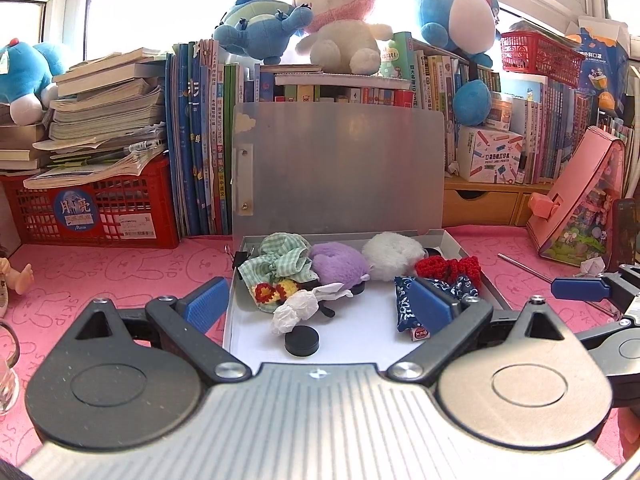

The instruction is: Organize objects

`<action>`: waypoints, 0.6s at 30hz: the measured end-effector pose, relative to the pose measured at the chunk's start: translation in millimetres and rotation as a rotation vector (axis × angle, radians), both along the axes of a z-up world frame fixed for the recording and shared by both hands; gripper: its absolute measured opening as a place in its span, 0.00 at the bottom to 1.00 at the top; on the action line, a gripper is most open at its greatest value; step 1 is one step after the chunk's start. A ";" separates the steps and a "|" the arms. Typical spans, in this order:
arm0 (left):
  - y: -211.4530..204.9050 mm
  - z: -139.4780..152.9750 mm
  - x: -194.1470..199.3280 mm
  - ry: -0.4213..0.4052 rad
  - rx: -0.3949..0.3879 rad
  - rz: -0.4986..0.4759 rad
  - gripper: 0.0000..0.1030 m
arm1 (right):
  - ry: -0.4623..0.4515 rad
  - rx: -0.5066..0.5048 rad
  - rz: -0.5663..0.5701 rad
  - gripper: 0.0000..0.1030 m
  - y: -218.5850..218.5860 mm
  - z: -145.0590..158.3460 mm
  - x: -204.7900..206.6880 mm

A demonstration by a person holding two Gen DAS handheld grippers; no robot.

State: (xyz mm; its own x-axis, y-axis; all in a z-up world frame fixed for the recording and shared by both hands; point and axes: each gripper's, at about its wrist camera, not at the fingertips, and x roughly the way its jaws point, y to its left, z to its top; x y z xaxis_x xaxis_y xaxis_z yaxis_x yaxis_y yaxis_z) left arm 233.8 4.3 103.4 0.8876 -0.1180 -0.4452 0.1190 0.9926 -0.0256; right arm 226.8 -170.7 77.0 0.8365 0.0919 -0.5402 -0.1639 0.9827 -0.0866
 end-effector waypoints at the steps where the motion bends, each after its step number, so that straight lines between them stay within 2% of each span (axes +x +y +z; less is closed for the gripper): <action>1: -1.0 0.4 -3.4 0.000 0.008 -0.002 0.95 | 0.001 0.003 -0.002 0.91 -0.9 0.4 -2.6; 6: -5.9 -1.8 -22.1 -0.017 0.042 -0.031 0.96 | 0.011 0.021 -0.007 0.91 -6.0 -1.4 -15.1; 18: -2.2 -19.4 -54.4 -0.002 0.002 -0.044 0.96 | 0.041 0.090 -0.037 0.91 -20.9 -14.1 -42.1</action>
State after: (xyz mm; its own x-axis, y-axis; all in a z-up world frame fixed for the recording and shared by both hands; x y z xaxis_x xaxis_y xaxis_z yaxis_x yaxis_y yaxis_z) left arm 179.4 2.2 84.0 0.8825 -0.1556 -0.4439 0.1624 0.9865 -0.0229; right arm 184.7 -191.6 62.9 0.8175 0.1110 -0.5652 -0.1290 0.9916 0.0082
